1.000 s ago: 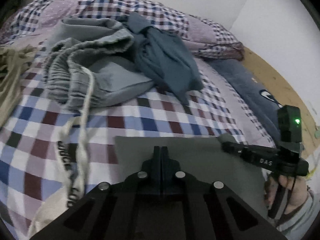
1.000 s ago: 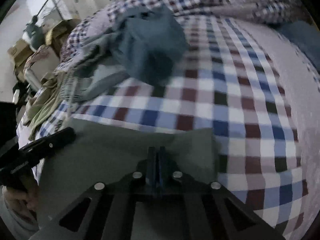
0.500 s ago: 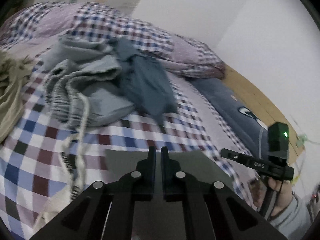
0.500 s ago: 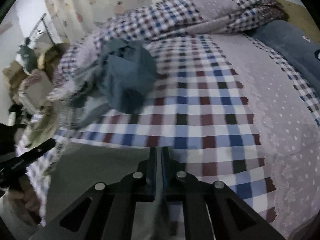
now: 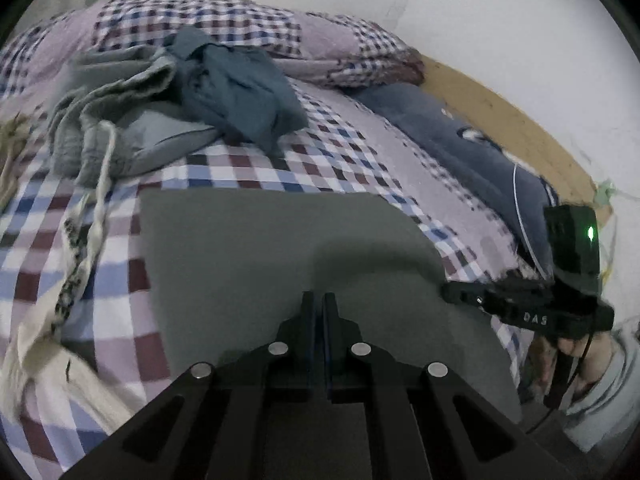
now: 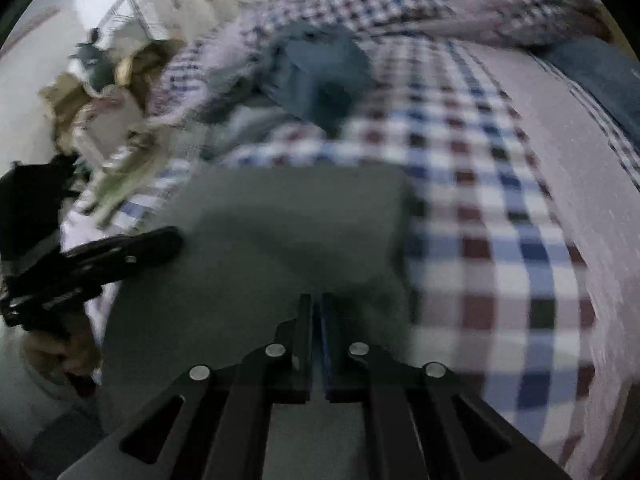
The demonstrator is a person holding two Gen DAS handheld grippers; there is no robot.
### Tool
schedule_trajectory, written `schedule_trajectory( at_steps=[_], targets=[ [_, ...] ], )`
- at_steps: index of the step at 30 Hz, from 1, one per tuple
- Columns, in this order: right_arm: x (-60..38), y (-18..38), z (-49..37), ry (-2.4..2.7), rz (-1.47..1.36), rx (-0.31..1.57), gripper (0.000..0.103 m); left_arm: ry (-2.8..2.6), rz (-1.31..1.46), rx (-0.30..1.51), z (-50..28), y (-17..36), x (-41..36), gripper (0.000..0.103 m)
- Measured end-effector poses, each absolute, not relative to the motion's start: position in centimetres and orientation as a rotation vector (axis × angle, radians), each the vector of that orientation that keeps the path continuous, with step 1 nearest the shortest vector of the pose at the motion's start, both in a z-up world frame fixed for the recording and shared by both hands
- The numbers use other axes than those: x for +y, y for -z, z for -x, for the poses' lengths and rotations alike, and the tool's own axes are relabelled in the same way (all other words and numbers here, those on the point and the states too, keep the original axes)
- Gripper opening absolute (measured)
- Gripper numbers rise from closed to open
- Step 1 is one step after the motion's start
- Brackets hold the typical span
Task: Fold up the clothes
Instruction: 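Press the folded shirt flat with both tools, fingers closed, then grasp the folded grey-green shirt edge with both tools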
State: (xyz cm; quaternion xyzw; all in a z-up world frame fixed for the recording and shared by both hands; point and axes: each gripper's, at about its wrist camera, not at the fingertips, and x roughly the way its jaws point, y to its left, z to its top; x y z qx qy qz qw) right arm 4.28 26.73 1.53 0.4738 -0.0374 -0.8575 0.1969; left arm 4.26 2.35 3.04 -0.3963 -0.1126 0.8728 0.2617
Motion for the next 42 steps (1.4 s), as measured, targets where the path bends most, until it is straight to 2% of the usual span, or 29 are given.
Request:
schedule_trajectory(
  at_steps=[7,11,18,20,21,22,24,26,28,37,39,40,42],
  targets=[
    [31.1,-1.4,-9.4,2.55,-1.392,-0.173,0.004,-2.362,1.048,-0.308,-9.1,-4.0,0.8,0.003],
    [30.8,-2.4,-13.5,2.526,-1.31,-0.207,0.005,-2.298,1.01,-0.27,-13.5,-4.9,1.7,0.003],
    [29.2,-1.5,-18.1,2.464,-1.355,-0.166,0.005,-2.32,1.162,-0.229,-18.9,-3.3,1.9,0.003],
    [29.6,-1.1,-18.7,2.457,-1.381,-0.185,0.011,-2.333,1.208,-0.306,-19.8,-2.8,0.7,0.007],
    [30.1,-0.9,-19.1,2.459,-1.39,-0.205,0.02,-2.338,1.23,-0.351,-20.2,-2.6,0.0,0.007],
    [30.5,-0.8,-19.4,2.464,-1.397,-0.227,0.03,-2.342,1.251,-0.396,-20.6,-2.4,-0.7,0.01],
    [31.4,-0.6,-19.8,2.456,-1.404,-0.288,0.036,-2.335,1.297,-0.478,-21.2,-1.6,-1.6,0.026],
    [32.0,-0.2,-20.0,2.431,-1.408,-0.351,0.038,-2.296,1.341,-0.56,-21.5,-0.4,-2.3,0.055],
    [32.5,0.2,-20.1,2.404,-1.421,-0.403,0.039,-2.254,1.385,-0.601,-21.4,0.6,-2.3,0.06],
    [32.0,1.7,-19.9,2.312,-1.474,-0.453,0.039,-2.163,1.447,-0.619,-21.2,2.2,-1.3,0.058],
    [31.5,2.3,-19.7,2.298,-1.497,-0.434,0.039,-2.176,1.468,-0.605,-21.4,2.4,-1.3,0.035],
    [31.2,2.6,-19.7,2.291,-1.508,-0.425,0.039,-2.176,1.477,-0.605,-21.5,2.5,-1.3,0.018],
    [30.5,3.1,-19.5,2.274,-1.525,-0.399,0.036,-2.173,1.494,-0.605,-21.7,2.7,-1.3,0.012]
  ],
)
